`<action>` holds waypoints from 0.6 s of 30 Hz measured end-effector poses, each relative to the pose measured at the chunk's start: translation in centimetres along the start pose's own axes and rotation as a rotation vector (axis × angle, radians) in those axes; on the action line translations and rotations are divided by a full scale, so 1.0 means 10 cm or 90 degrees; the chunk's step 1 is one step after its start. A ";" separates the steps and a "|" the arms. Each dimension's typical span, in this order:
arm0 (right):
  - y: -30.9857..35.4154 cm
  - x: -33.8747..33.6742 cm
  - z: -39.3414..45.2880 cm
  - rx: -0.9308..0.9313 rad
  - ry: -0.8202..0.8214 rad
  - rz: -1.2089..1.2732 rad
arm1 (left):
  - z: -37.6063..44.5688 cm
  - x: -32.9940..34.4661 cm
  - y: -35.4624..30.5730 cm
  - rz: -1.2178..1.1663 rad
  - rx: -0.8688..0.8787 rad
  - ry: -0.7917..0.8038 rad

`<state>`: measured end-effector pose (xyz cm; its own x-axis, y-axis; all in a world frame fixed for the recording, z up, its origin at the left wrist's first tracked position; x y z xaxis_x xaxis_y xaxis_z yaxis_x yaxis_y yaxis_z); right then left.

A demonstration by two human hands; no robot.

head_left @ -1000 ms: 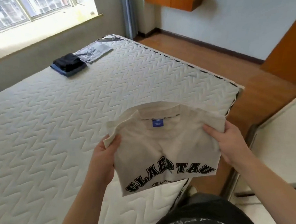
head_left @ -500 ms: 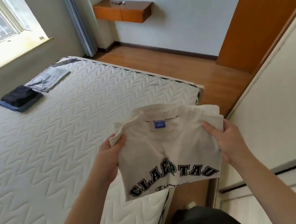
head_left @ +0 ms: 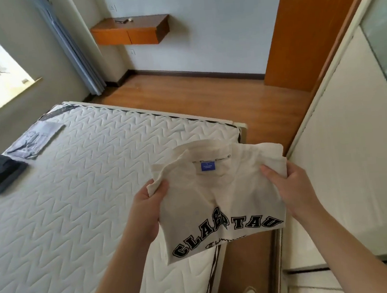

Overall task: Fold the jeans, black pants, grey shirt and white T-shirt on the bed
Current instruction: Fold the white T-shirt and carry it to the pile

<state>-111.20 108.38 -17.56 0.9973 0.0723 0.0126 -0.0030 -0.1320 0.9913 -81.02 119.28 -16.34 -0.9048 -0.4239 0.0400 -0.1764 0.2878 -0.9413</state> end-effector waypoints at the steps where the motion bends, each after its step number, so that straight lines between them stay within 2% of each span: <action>1: 0.01 -0.05 0.05 -0.002 -0.014 0.000 | 0.09 0.09 -0.03 0.009 -0.001 0.011; 11: -0.08 -0.47 0.55 0.020 -0.142 0.018 | 1.06 0.89 -0.18 0.045 -0.024 0.097; 18: -0.18 -0.37 1.20 0.049 -0.176 -0.012 | 1.90 1.27 -0.30 0.078 -0.035 0.141</action>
<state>-114.04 96.47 -20.94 0.9794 -0.1952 -0.0517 0.0101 -0.2085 0.9780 -84.60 96.72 -19.36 -0.9826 -0.1858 0.0053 -0.0758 0.3745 -0.9241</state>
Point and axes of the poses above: each hand's wrist, its own z-axis towards the middle knuckle, its own x-axis out of the palm, y = z × x, the point moved 4 cm from there along z, towards the middle knuckle, and after that the axes turned 6 degrees about z, right-handed, at the moved point
